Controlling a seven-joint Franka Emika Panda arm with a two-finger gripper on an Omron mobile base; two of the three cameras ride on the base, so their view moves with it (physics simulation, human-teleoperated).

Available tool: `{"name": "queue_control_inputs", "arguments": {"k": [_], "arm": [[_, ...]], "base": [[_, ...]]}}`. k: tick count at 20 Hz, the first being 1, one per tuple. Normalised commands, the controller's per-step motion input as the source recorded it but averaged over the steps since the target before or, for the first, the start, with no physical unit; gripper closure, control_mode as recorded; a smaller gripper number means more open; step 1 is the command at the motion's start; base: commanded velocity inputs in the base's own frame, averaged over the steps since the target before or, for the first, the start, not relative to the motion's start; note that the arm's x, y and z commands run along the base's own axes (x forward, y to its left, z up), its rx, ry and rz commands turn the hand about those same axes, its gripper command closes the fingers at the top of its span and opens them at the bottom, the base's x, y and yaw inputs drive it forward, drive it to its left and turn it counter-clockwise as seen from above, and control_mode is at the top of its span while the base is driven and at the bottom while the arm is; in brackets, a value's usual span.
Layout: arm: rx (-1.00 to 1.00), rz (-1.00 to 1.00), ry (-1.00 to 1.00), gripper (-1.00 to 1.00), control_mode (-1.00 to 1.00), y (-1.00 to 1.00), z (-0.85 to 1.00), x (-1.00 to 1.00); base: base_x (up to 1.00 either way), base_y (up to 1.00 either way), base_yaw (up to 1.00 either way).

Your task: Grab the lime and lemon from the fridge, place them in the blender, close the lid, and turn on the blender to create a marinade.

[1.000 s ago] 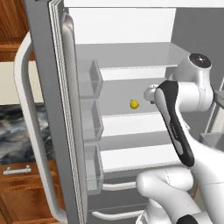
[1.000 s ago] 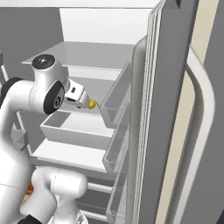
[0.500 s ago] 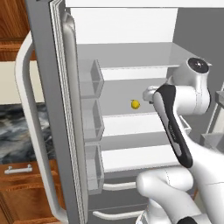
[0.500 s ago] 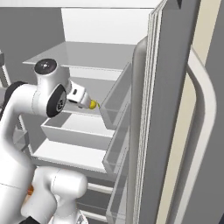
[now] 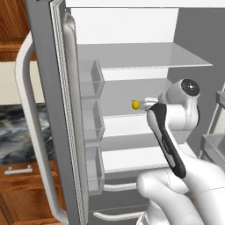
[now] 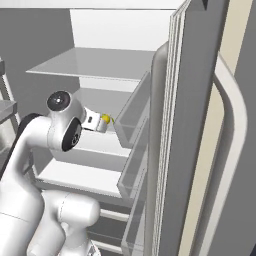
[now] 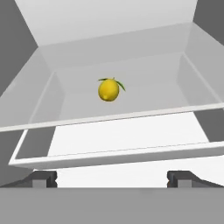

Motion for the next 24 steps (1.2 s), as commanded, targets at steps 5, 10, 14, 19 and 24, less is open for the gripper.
{"name": "queue_control_inputs", "arguments": {"k": [5, 10, 14, 19, 24], "arm": [[0.00, 0.00, 0.10, -1.00, -1.00, 0.09, 0.00, 0.39], [0.00, 0.00, 0.18, -1.00, -1.00, 0.00, 0.00, 0.39], [0.00, 0.00, 0.05, -1.00, -1.00, 0.00, -0.13, 0.33], [0.00, 0.00, -0.02, -1.00, -1.00, 0.00, -0.39, 0.27], [0.00, 0.00, -0.01, -1.00, -1.00, 0.00, -0.35, 0.32]], "base": [[0.00, 0.00, 0.00], [0.00, 0.00, 0.00], [0.00, 0.00, 0.00], [0.00, 0.00, 0.00], [0.00, 0.00, 0.00]]}}
